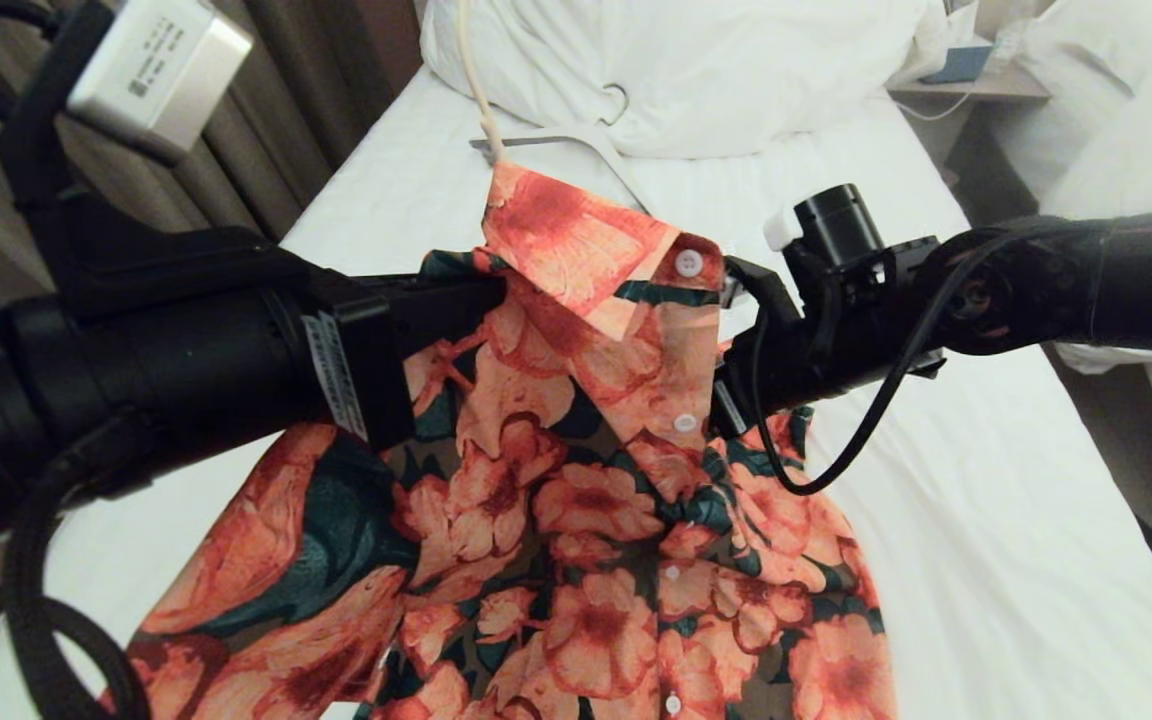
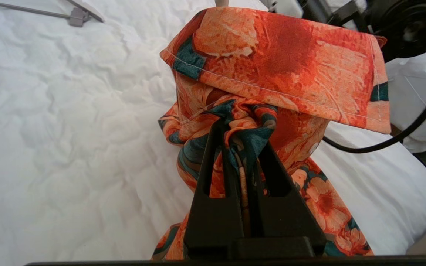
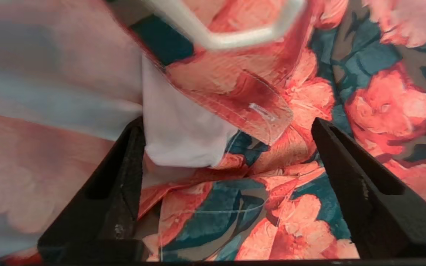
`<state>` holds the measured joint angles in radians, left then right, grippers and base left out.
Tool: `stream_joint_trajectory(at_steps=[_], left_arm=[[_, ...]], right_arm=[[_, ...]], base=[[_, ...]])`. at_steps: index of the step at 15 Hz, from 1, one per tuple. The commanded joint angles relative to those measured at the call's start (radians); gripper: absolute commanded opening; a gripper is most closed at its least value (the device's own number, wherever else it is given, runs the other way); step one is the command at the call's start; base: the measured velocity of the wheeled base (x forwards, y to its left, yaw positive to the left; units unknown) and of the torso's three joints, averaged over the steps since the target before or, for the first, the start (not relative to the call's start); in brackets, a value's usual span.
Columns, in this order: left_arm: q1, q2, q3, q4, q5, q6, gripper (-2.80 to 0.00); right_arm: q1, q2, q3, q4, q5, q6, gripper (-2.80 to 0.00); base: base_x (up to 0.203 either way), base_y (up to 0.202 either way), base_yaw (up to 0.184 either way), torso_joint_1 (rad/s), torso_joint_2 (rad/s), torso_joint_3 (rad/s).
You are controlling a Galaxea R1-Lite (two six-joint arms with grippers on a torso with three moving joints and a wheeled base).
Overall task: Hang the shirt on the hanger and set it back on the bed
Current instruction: Hook the other side of the shirt onto the hanger
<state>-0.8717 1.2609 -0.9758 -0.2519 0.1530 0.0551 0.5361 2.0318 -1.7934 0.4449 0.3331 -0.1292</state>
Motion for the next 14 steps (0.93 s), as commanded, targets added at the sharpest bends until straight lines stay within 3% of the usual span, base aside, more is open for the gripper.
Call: stream_joint_trajectory(at_steps=[1, 5, 11, 14], left_arm=[[0.000, 0.002, -0.001, -0.003, 0.000, 0.000, -2.80], [0.000, -0.003, -0.001, -0.004, 0.002, 0.000, -2.80], [0.002, -0.005, -0.003, -0.004, 0.002, 0.000, -2.80], [0.002, -0.003, -0.003, -0.004, 0.002, 0.000, -2.80]], right_arm=[[-0.005, 0.022, -0.001, -0.001, 0.020, -0.002, 0.00], [-0.054, 0.045, 0.017, -0.128, 0.295, 0.014, 0.00], [-0.057, 0.087, 0.034, -0.183, 0.317, 0.032, 0.00], [-0.057, 0.087, 0.036, -0.198, 0.377, 0.072, 0.00]], base=[[0.000, 0.000, 0.000, 0.000, 0.00, 0.000], [0.000, 0.000, 0.000, 0.000, 0.00, 0.000], [0.000, 0.000, 0.000, 0.000, 0.00, 0.000], [0.000, 0.000, 0.000, 0.000, 0.00, 0.000]])
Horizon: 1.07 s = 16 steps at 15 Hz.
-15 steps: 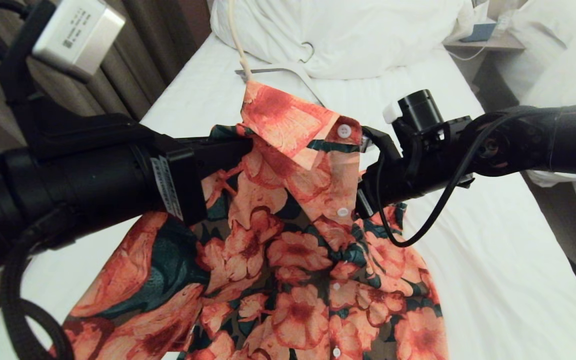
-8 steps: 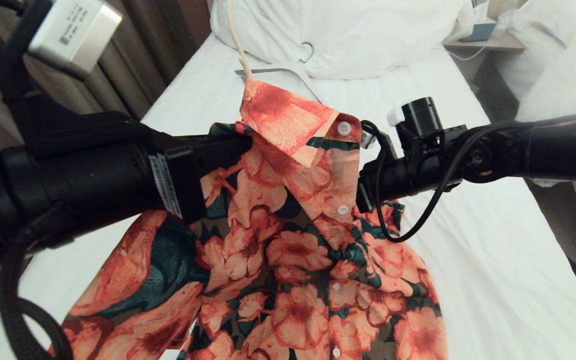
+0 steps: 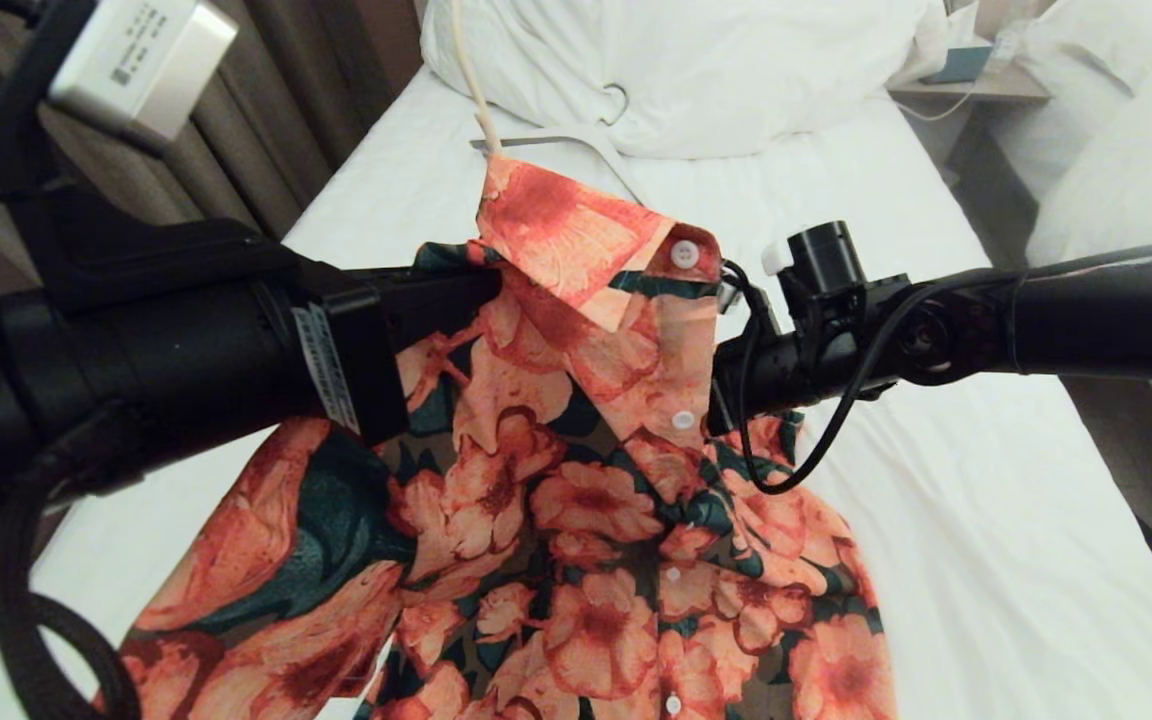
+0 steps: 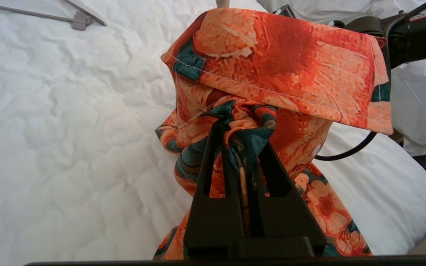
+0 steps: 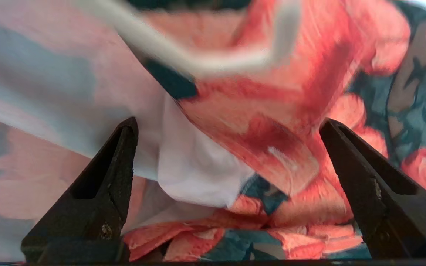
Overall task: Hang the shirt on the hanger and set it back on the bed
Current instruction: Hook the other side of the shirt onto the hanger
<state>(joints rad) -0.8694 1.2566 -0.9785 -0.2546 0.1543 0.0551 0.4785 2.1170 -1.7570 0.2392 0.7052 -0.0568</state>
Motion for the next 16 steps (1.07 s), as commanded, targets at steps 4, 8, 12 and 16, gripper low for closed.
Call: stream_joint_trajectory(at_steps=[4, 8, 12, 16], left_arm=[[0.000, 0.001, 0.001, -0.002, 0.001, 0.000, -2.80], [0.000, 0.001, 0.001, -0.002, 0.001, -0.001, -2.80], [0.024, 0.008, -0.001, -0.002, 0.000, -0.004, -2.80], [0.039, 0.024, -0.002, -0.020, 0.001, -0.004, -2.80]], right_arm=[[0.006, 0.003, 0.036, -0.113, 0.046, 0.080, -2.80], [0.008, 0.000, 0.048, -0.127, 0.051, 0.095, -2.80], [-0.019, -0.034, 0.079, -0.126, 0.046, 0.095, -2.80], [-0.092, -0.066, 0.094, -0.118, 0.045, 0.097, -2.80]], base=[[0.000, 0.000, 0.000, 0.000, 0.00, 0.000], [0.000, 0.000, 0.000, 0.000, 0.00, 0.000], [0.000, 0.000, 0.000, 0.000, 0.00, 0.000], [0.000, 0.000, 0.000, 0.000, 0.00, 0.000]])
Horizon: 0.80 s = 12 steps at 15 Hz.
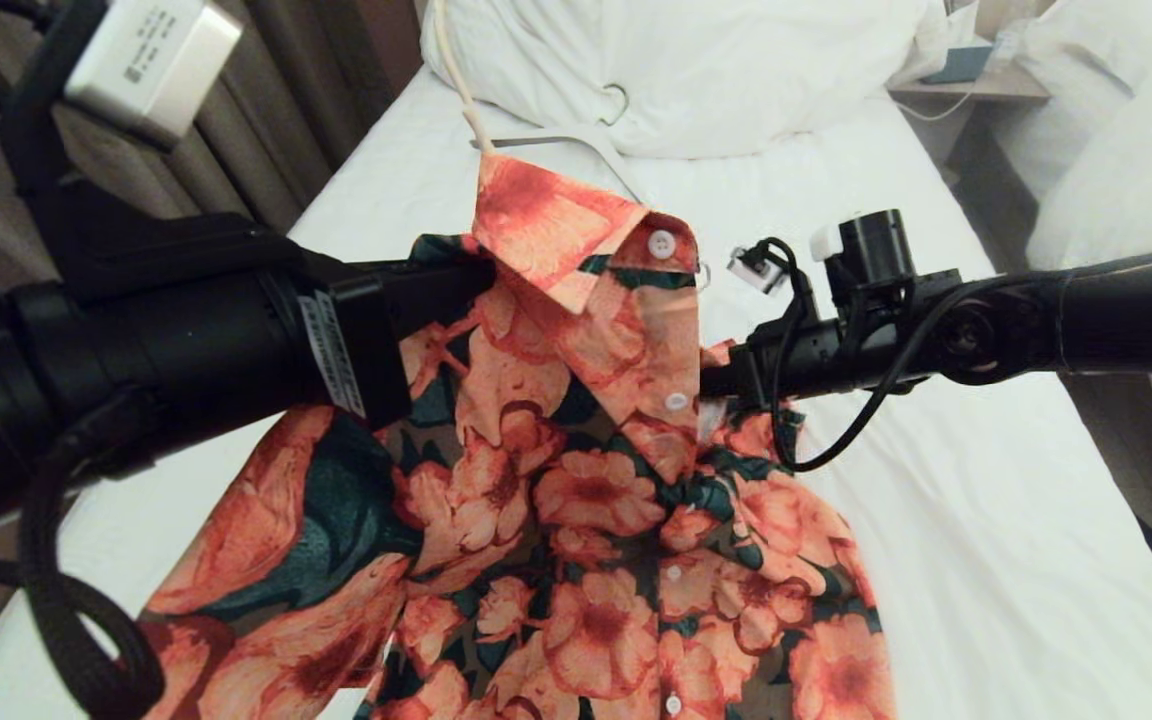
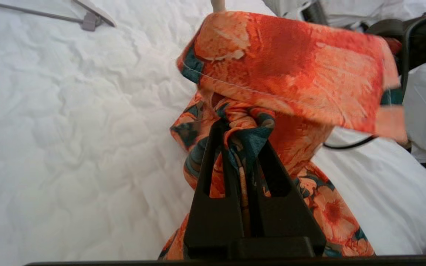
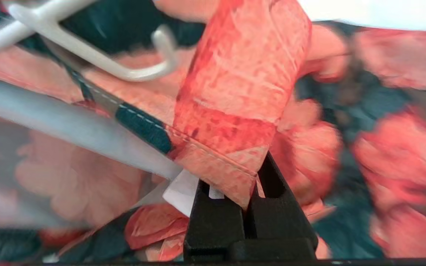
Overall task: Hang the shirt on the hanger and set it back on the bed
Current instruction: Hook the other side of the shirt onto the hanger
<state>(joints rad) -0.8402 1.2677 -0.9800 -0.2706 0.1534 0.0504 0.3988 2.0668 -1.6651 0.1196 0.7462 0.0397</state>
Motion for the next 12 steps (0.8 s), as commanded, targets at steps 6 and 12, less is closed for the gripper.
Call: stream_joint_trajectory(at_steps=[6, 12], left_arm=[[0.000, 0.047, -0.004, -0.022, 0.000, -0.025, -2.80], [-0.056, 0.041, -0.014, -0.012, 0.004, -0.058, -2.80]], right_arm=[[-0.090, -0.025, 0.015, -0.006, 0.002, -0.001, -2.80], [-0.141, -0.019, 0.005, -0.012, -0.001, -0.006, -2.80]], base=[[0.000, 0.000, 0.000, 0.000, 0.00, 0.000], [0.000, 0.000, 0.000, 0.000, 0.00, 0.000]])
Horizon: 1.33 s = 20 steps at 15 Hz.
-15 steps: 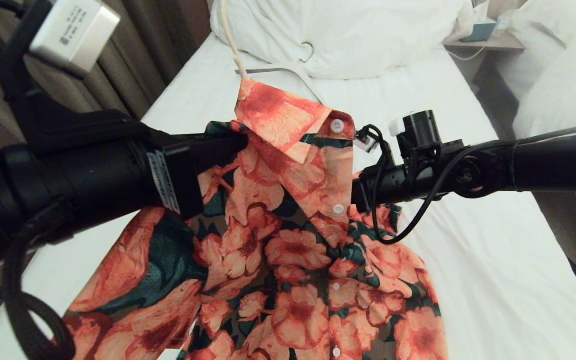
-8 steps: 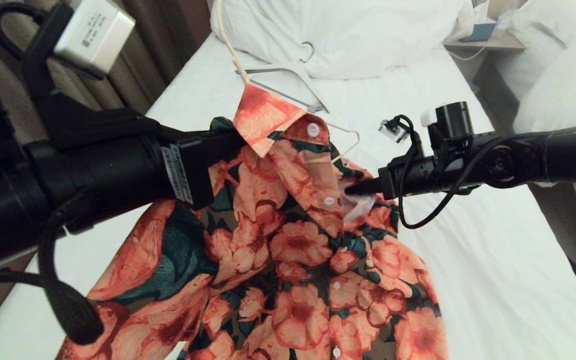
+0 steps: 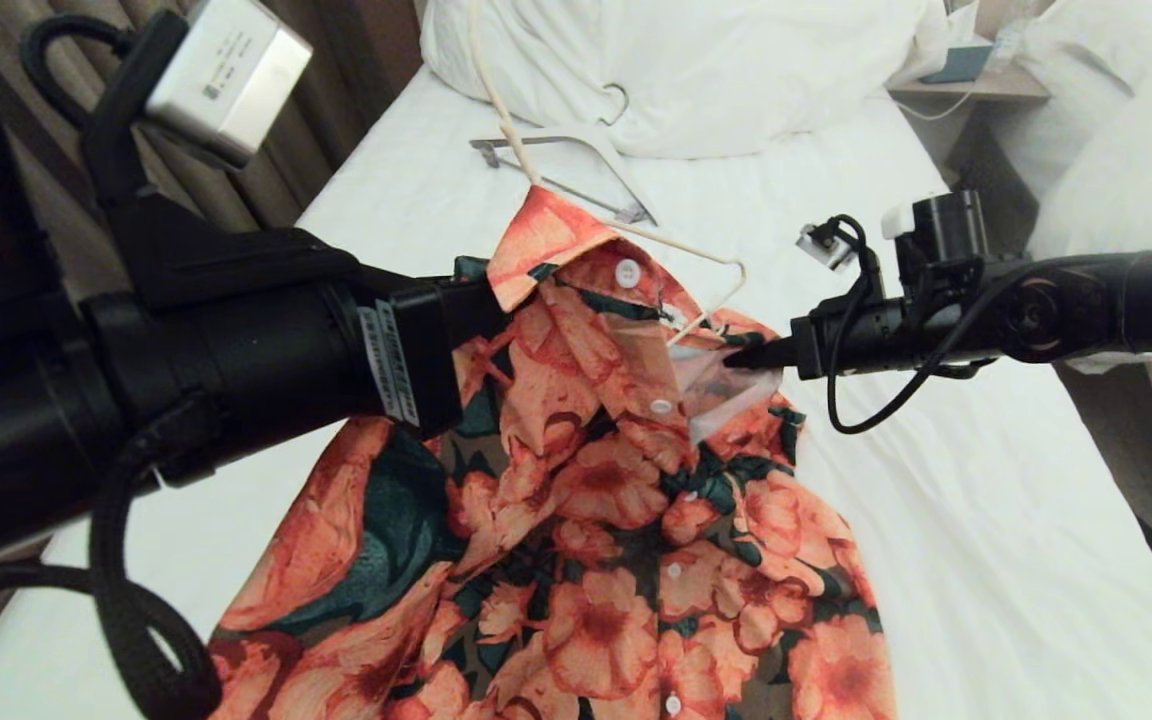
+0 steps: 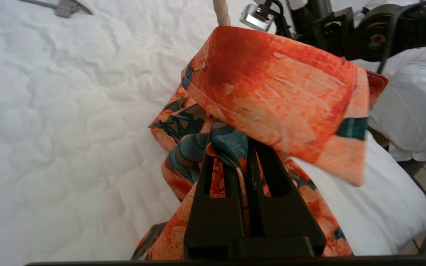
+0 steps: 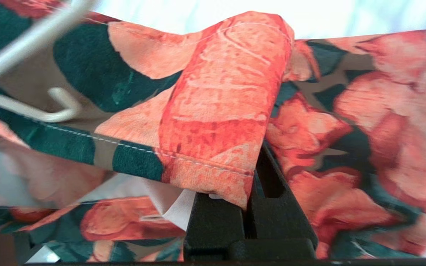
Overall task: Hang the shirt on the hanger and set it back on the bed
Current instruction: Hook the other side of the shirt onto the hanger
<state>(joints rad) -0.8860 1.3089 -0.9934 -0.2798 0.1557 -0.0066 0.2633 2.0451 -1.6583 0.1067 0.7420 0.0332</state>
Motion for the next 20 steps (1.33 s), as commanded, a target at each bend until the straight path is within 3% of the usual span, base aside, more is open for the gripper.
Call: stream_joint_trajectory(at_steps=[1, 5, 9, 13, 20], left_arm=[[-0.021, -0.001, -0.001, -0.002, 0.003, -0.003, -2.80], [-0.047, -0.019, -0.037, 0.008, 0.005, -0.084, -2.80], [-0.047, -0.008, -0.033, 0.017, 0.005, -0.084, -2.80], [-0.047, 0.004, -0.028, 0.047, 0.007, -0.084, -2.80], [-0.047, 0.019, -0.028, 0.076, 0.015, -0.081, -2.80]], right_arm=[[-0.009, 0.005, -0.005, 0.001, 0.003, 0.001, -2.80], [-0.013, 0.012, -0.018, 0.002, 0.005, 0.002, -2.80], [-0.004, 0.024, -0.049, 0.002, 0.002, 0.005, -2.80], [-0.013, 0.021, -0.072, 0.002, -0.055, 0.005, -2.80], [-0.024, -0.015, -0.110, 0.012, -0.055, 0.006, -2.80]], base=[[0.000, 0.000, 0.000, 0.000, 0.00, 0.000], [0.000, 0.000, 0.000, 0.000, 0.00, 0.000], [0.000, 0.000, 0.000, 0.000, 0.00, 0.000], [0.000, 0.000, 0.000, 0.000, 0.00, 0.000], [0.000, 0.000, 0.000, 0.000, 0.00, 0.000]])
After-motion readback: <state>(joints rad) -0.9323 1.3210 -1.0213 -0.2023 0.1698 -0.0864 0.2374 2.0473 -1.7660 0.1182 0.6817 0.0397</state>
